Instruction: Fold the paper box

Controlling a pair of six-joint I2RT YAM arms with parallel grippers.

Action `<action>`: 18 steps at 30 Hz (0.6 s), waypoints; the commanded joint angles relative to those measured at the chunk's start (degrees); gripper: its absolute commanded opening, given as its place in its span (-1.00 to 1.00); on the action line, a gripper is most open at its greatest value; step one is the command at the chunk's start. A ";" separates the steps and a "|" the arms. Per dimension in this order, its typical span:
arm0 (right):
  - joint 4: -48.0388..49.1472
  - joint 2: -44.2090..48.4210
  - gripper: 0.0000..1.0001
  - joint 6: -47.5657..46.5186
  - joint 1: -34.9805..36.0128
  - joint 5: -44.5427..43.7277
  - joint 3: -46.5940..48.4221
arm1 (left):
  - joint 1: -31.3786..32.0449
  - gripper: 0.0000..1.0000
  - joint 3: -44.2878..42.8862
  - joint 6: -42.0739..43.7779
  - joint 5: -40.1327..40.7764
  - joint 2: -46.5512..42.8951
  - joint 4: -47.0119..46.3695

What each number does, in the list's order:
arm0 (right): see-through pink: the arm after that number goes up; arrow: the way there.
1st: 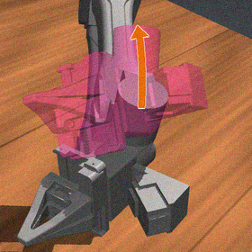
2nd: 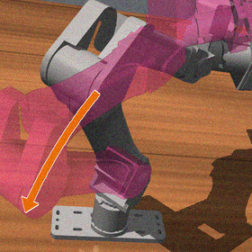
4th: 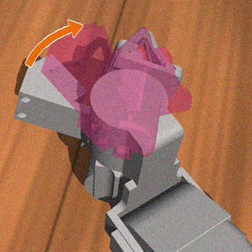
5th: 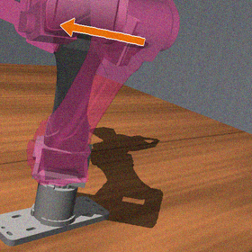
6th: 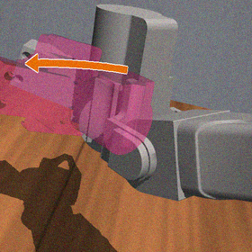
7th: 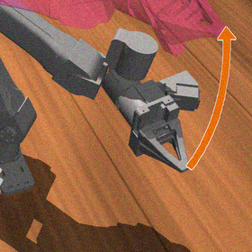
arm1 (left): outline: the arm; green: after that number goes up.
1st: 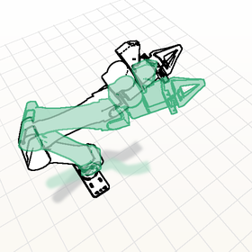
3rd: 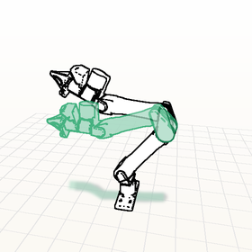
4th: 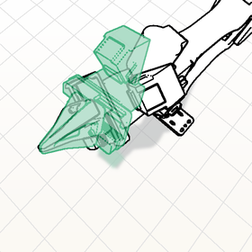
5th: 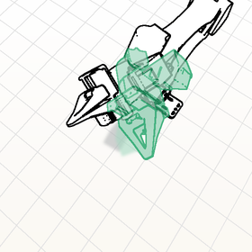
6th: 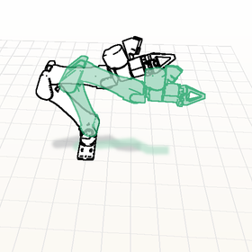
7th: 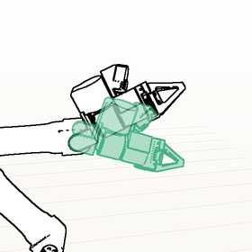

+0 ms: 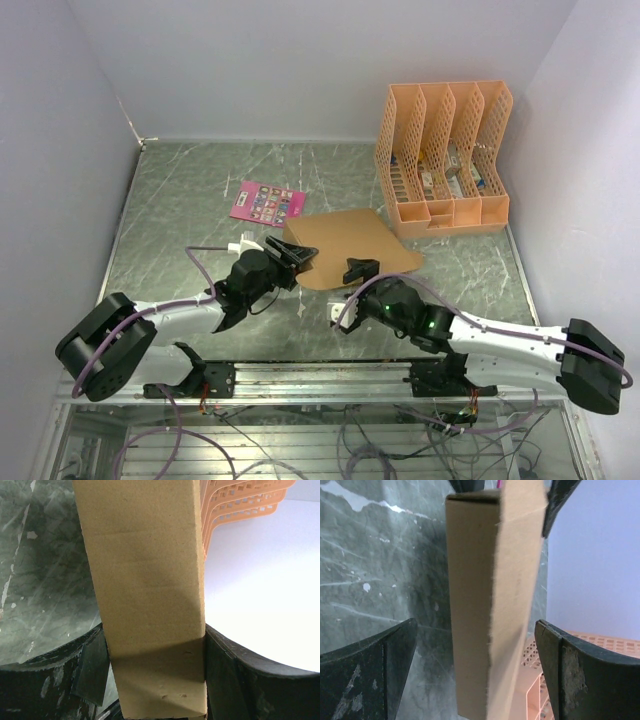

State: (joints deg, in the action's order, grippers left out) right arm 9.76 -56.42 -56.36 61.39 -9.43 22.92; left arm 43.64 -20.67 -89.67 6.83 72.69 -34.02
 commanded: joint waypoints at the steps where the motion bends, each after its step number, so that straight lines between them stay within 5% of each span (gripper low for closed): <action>1: 15.90 -2.47 0.99 -3.88 1.13 -7.03 -4.89 | -0.49 0.25 -0.34 -2.08 -2.14 -1.13 -2.63; 5: 20.47 -5.20 0.89 -5.27 1.16 -7.37 -5.73 | -0.56 0.25 -0.26 -2.77 -2.81 -1.32 -2.82; 18: 22.96 -13.04 0.04 -4.81 -0.31 -5.60 -1.20 | -0.69 0.27 0.07 -3.41 -4.00 -4.42 -1.09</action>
State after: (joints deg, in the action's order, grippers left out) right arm 30.61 -68.58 -61.98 61.58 -15.90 19.55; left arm 42.74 -20.45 -91.72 5.08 71.13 -32.73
